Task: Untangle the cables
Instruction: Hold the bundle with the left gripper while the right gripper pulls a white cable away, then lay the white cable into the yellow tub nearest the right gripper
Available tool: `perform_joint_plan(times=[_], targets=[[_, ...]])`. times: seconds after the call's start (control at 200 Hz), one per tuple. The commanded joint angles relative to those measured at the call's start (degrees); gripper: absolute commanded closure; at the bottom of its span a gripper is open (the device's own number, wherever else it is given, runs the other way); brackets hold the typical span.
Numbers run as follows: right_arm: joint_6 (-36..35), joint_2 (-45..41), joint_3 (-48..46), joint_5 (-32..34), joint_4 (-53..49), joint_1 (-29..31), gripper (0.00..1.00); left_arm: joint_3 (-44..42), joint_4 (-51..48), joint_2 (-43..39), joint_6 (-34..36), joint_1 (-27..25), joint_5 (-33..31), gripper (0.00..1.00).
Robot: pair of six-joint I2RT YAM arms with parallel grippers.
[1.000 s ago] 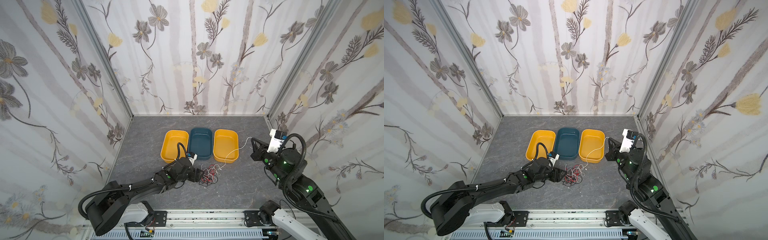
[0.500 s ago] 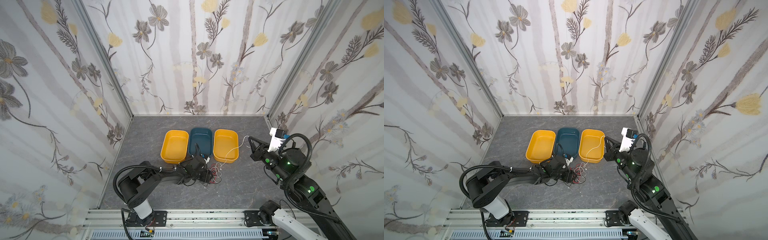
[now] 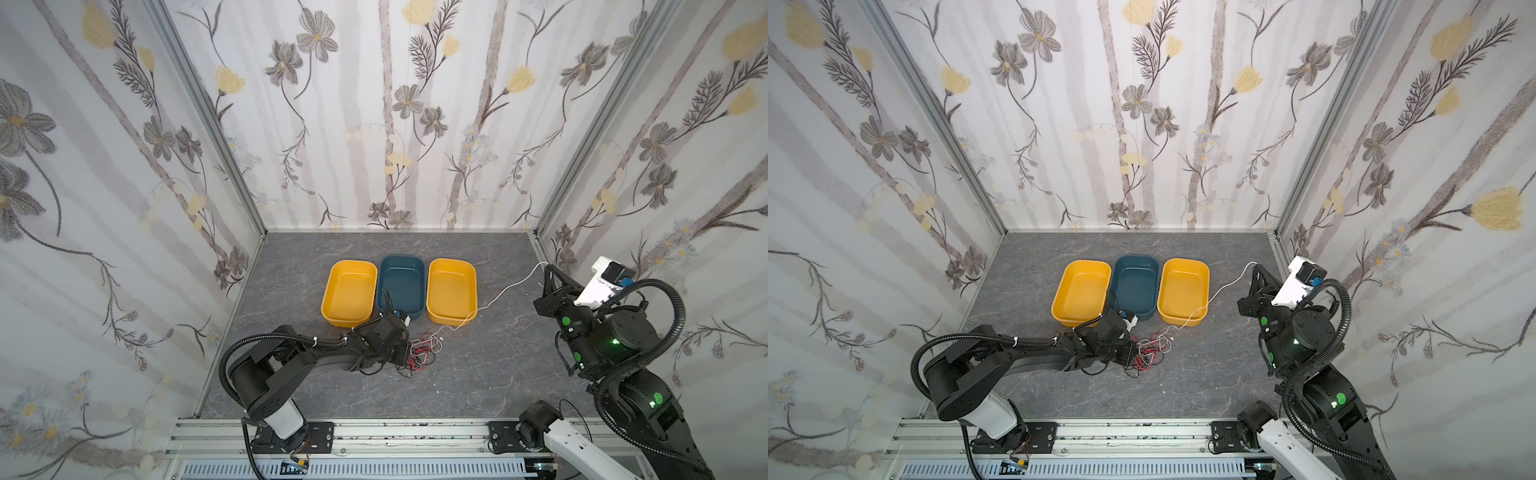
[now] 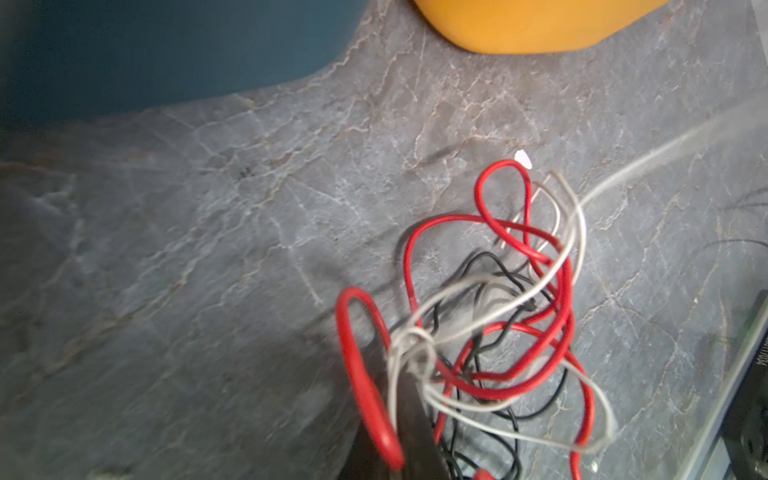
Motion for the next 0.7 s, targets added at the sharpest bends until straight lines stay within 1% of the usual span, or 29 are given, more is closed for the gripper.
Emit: perform_joint_plan(times=[0.0,0.075,0.15,0.325,0.47,0.695], targets=[[-1.7,0.3,0.8,10.2,-3.5,-0.6,1.0,-0.6,-3.0,-1.7,-0.3,0.4,-2.0,1.0],[-1.6,0.6,0.8,13.1,-5.1,-1.4,1.0,-1.0,-4.3,-3.0,0.1,0.7,-2.7,0.99],[-1.2,1.3,0.4,12.9,-6.0,-2.5,1.0,-1.7,-4.9,-4.4,0.4,1.1,-3.0,0.99],[1.6,3.6,-2.4,5.4,-6.2,-3.6,1.0,-2.2,-7.4,-7.2,1.6,2.1,-3.6,0.99],[4.5,5.1,-5.5,-0.5,-6.2,-3.9,1.0,-3.3,-7.3,-9.7,1.5,2.6,-3.6,0.98],[7.1,6.5,-9.4,-4.6,-6.2,-4.4,1.0,-4.0,-6.7,-9.9,1.4,2.7,-2.8,0.96]])
